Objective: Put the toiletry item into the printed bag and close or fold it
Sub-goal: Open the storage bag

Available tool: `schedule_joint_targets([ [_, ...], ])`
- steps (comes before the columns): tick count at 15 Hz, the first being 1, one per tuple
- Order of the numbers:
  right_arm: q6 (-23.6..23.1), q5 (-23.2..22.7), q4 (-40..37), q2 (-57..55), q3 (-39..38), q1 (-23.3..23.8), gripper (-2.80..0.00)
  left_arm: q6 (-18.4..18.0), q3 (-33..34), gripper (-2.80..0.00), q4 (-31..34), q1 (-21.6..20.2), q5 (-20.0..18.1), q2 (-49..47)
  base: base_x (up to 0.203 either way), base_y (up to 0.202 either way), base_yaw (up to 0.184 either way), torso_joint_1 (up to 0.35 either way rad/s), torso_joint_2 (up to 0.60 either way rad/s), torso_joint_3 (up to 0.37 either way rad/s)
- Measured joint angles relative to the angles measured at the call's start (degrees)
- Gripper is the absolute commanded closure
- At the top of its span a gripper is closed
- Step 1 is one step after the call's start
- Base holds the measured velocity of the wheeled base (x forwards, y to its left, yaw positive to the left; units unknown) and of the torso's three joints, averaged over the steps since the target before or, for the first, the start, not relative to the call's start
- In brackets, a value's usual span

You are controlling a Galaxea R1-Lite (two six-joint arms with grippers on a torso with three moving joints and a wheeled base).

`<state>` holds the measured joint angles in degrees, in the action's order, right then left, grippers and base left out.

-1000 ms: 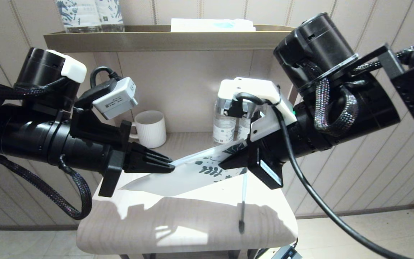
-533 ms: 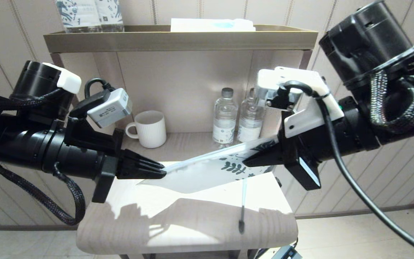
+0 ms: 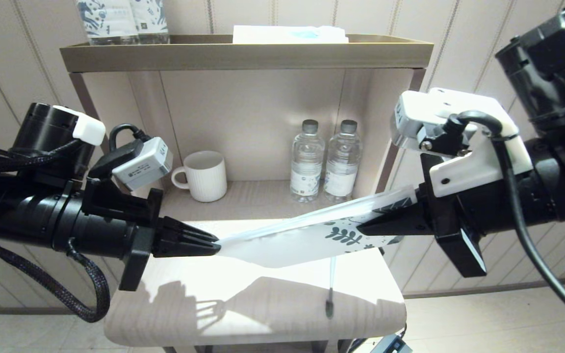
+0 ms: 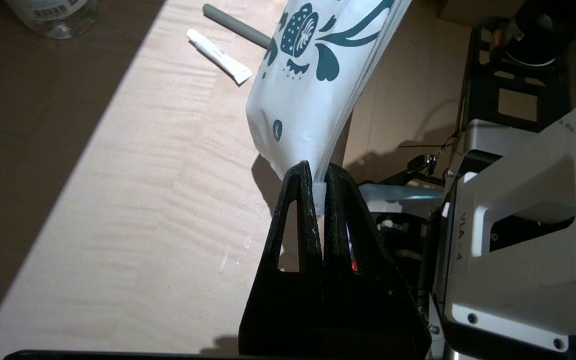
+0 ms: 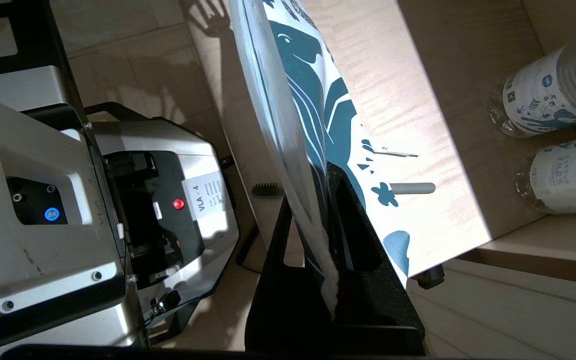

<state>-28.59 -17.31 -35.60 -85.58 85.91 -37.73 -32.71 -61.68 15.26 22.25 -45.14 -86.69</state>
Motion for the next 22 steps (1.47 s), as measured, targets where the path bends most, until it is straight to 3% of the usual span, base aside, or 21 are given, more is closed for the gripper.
schedule_joint_targets([
  [14,0.3,-1.37,4.32,-1.99,-3.25,-0.5,0.0,0.1,-1.55,0.0,-2.86,0.42,-0.15,-2.4,0.0,0.0,0.0,0.0,0.0,0.0],
  [15,0.3,-1.45,4.76,-2.12,-3.38,-0.5,0.0,0.03,-1.57,-2.8,-2.84,0.42,-0.09,-2.5,0.0,0.0,0.0,0.0,0.0,0.0],
  [22,0.3,-1.86,4.79,-2.1,-3.7,-0.17,0.0,0.08,-0.86,-2.8,-4.1,0.38,-0.34,-3.12,0.0,0.0,0.0,0.0,0.0,0.0],
])
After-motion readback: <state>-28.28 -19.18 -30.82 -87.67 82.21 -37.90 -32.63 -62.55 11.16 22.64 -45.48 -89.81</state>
